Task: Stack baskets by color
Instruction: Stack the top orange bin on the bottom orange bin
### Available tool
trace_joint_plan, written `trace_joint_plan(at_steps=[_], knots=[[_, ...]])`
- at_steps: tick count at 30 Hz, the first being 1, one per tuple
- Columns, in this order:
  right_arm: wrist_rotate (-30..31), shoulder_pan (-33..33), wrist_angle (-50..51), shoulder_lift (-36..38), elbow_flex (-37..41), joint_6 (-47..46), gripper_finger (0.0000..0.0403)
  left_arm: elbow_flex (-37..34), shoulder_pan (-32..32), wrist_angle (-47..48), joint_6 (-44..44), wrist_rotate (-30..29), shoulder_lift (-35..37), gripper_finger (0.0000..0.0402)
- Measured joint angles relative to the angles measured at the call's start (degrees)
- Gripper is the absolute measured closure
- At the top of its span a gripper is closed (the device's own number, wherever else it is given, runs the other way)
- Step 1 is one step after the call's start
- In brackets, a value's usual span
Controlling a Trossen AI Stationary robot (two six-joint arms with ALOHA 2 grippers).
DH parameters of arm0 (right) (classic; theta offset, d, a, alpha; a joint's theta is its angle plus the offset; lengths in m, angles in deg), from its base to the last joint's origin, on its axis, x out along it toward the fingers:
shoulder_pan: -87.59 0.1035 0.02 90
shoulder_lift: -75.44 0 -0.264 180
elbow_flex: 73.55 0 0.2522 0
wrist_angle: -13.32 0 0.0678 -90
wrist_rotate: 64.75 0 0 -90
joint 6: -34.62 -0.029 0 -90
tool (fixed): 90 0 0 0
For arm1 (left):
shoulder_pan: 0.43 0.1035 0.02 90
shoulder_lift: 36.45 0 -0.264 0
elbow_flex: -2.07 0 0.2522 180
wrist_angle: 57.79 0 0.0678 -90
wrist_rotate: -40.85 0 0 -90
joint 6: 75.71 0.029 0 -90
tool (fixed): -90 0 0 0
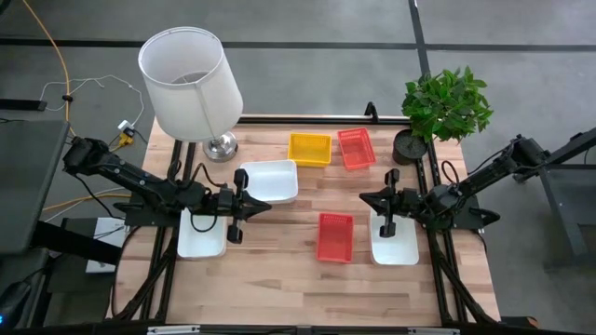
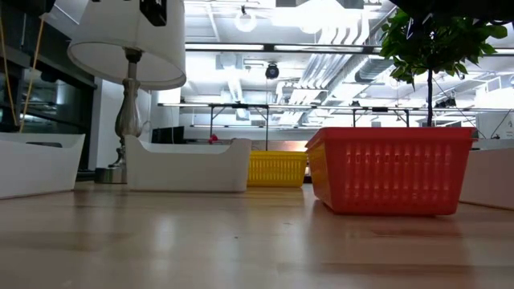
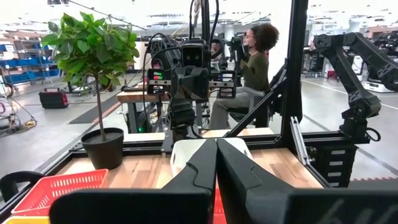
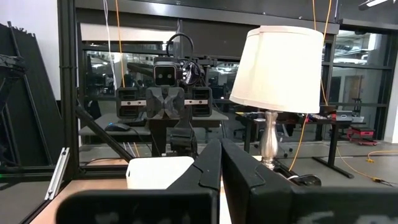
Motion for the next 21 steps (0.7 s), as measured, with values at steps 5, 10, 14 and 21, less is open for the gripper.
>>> trace_joint_plan(at_steps=[5,10,14,21], knots=[[0.0,0.0,0.0,0.0,0.0,0.0,0.0402,0.0,0.0,0.0,0.01,0.0,0.02,0.0401],[0.0,0.0,0.0,0.0,0.0,0.01,0.0402,0.0,0.0,0.0,0.0,0.0,0.02,0.0401],[0.0,0.0,0.0,0.0,0.02,0.04,0.0402,0.0,0.0,0.0,0.0,0.01,0.05,0.0401],[0.0,0.0,-0.02,0.0,0.0,0.86,0.0402,0.02,0.0,0.02,0.03,0.59,3.01,0.0401]])
